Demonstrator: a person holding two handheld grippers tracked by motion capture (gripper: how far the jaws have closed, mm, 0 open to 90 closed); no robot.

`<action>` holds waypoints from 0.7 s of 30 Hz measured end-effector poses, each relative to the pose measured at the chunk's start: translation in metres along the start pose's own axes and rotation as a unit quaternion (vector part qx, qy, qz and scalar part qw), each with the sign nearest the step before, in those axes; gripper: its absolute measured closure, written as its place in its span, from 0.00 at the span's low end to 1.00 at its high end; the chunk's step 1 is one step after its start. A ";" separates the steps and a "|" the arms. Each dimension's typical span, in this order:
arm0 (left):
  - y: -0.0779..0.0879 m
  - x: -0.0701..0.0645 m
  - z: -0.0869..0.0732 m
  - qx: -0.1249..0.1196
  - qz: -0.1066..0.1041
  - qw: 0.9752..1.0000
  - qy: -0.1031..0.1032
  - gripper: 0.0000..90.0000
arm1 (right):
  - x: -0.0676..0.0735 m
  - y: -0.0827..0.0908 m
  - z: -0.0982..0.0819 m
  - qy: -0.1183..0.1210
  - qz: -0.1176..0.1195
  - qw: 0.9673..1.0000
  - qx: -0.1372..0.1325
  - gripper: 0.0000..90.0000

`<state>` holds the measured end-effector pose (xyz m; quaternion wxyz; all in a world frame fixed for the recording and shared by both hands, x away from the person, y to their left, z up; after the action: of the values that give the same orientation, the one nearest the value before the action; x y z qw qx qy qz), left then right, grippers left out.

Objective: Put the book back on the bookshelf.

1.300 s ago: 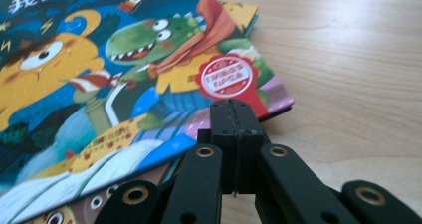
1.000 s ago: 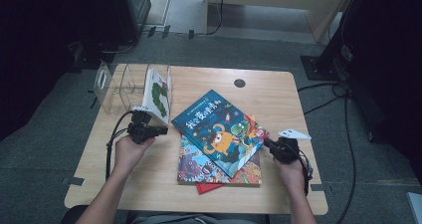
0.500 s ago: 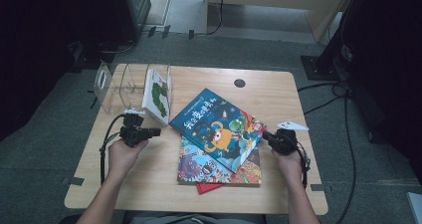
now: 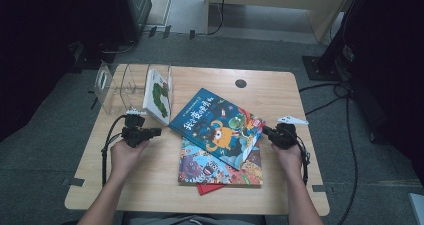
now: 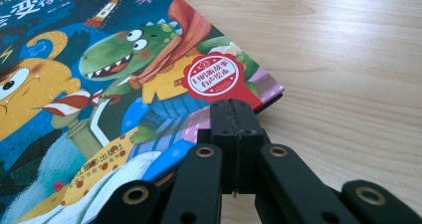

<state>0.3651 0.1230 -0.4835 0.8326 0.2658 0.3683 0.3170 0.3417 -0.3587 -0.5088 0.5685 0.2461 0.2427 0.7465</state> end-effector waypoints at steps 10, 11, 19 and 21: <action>-0.008 0.001 0.004 -0.002 0.002 1.000 -0.006 0.96 | -0.002 -0.010 0.008 -0.005 0.004 1.000 -0.002 1.00; -0.010 0.002 0.005 -0.001 -0.004 1.000 -0.003 0.96 | -0.001 -0.012 0.010 -0.007 0.004 1.000 -0.002 1.00; -0.011 0.008 0.001 -0.010 -0.016 1.000 0.017 0.96 | -0.001 -0.020 0.016 -0.008 0.006 1.000 -0.003 1.00; -0.012 0.010 0.001 -0.016 -0.016 1.000 0.019 0.95 | 0.000 -0.022 0.017 -0.009 0.007 1.000 -0.004 1.00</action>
<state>0.3749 0.1224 -0.4952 0.8347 0.2402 0.3832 0.3141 0.3684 -0.3522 -0.5102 0.5660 0.2521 0.2330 0.7495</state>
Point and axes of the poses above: each handheld gripper's, and its own axes: y roughly backward along the jaws, z roughly out of its top, x roughly to its left, the point moved 1 cm from there along -y, roughly forward along the jaws, and after that the axes turned 9 degrees about -z, right-handed, at the moved point
